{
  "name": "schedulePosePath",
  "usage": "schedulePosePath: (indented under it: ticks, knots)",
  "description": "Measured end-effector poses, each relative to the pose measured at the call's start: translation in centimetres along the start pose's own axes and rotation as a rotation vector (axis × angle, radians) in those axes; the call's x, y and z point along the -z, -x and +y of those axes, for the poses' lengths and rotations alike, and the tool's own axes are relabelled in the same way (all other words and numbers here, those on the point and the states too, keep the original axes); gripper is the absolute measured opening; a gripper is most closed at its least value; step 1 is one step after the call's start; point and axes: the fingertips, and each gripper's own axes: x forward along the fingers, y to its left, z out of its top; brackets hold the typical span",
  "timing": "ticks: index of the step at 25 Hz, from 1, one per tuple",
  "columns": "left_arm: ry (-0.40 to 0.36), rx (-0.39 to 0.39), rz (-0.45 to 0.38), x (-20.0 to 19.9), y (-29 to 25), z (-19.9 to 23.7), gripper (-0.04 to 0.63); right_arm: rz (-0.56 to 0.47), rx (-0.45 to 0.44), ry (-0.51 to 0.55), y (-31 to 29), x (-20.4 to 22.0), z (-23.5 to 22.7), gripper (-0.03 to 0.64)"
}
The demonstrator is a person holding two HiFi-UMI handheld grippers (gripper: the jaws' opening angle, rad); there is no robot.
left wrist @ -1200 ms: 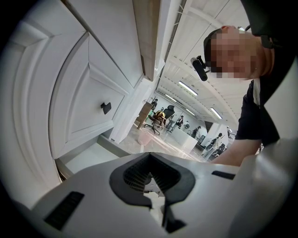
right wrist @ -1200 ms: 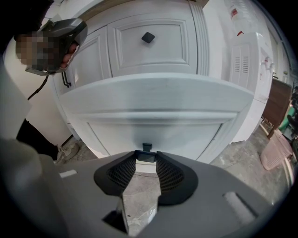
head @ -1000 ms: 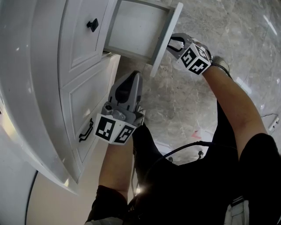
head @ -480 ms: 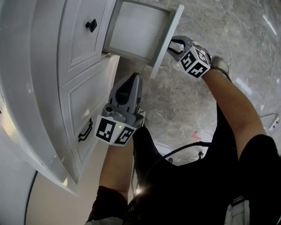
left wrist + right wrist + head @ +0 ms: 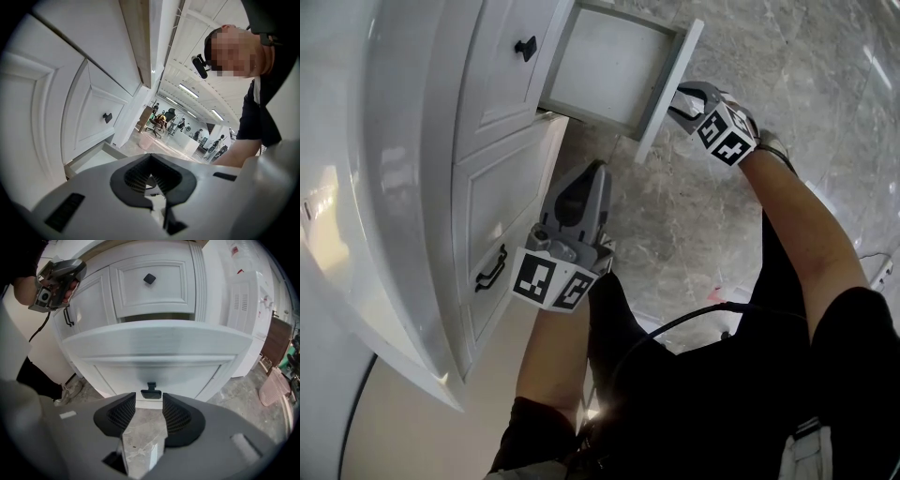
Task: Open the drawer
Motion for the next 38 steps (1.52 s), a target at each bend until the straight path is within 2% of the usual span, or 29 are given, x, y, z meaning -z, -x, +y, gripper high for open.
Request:
schedulePosePath:
  ticks: [3,6,9,11,15,19,22,27,29,32,35,38]
  knots:
    - [-0.006,-0.011,-0.025,-1.7,1.3,-0.6,0.000,0.048,0.009,0.021,1.6,0.5,0.1,0.153]
    - [-0.033,0.008,-0.042,-3.9,3.1,-2.4,0.000,0.050,0.026,0.017,4.7,-0.1,0.7,0.153]
    - [-0.072,0.040,-0.046,-6.5,5.5,-5.2,0.000,0.045,0.018,-0.012,9.0,-1.5,2.2,0.153]
    - [-0.082,0.027,-0.069,-9.0,7.2,-6.6,0.000,0.027,0.007,-0.009,11.7,-3.7,2.9,0.153]
    - [-0.132,-0.035,-0.173,-15.7,10.8,-8.1,0.000,-0.074,-0.030,0.058,16.7,-11.7,3.0,0.153]
    - [-0.169,-0.087,-0.217,-22.0,16.8,-10.2,0.000,-0.191,-0.075,0.092,22.9,-21.2,5.7,0.153]
    - [-0.168,-0.159,-0.269,-26.8,21.8,-10.8,0.000,-0.305,-0.123,0.128,26.9,-29.9,7.6,0.152]
    - [-0.151,-0.265,-0.367,-32.9,29.6,-11.5,0.000,-0.494,-0.250,0.208,32.4,-44.5,11.3,0.152]
    - [-0.153,-0.303,-0.409,-34.9,32.3,-12.0,0.000,-0.546,-0.313,0.254,34.3,-49.6,13.1,0.152]
    - [-0.157,-0.380,-0.523,-37.6,36.3,-12.9,0.000,-0.605,-0.408,0.312,36.2,-55.6,16.5,0.152]
    - [-0.123,-0.494,-0.586,-37.1,40.3,-13.6,0.000,-0.632,-0.507,0.371,37.3,-59.1,20.8,0.152]
    - [-0.078,-0.576,-0.653,-36.2,44.1,-15.1,0.000,-0.592,-0.605,0.443,38.5,-60.6,25.4,0.152]
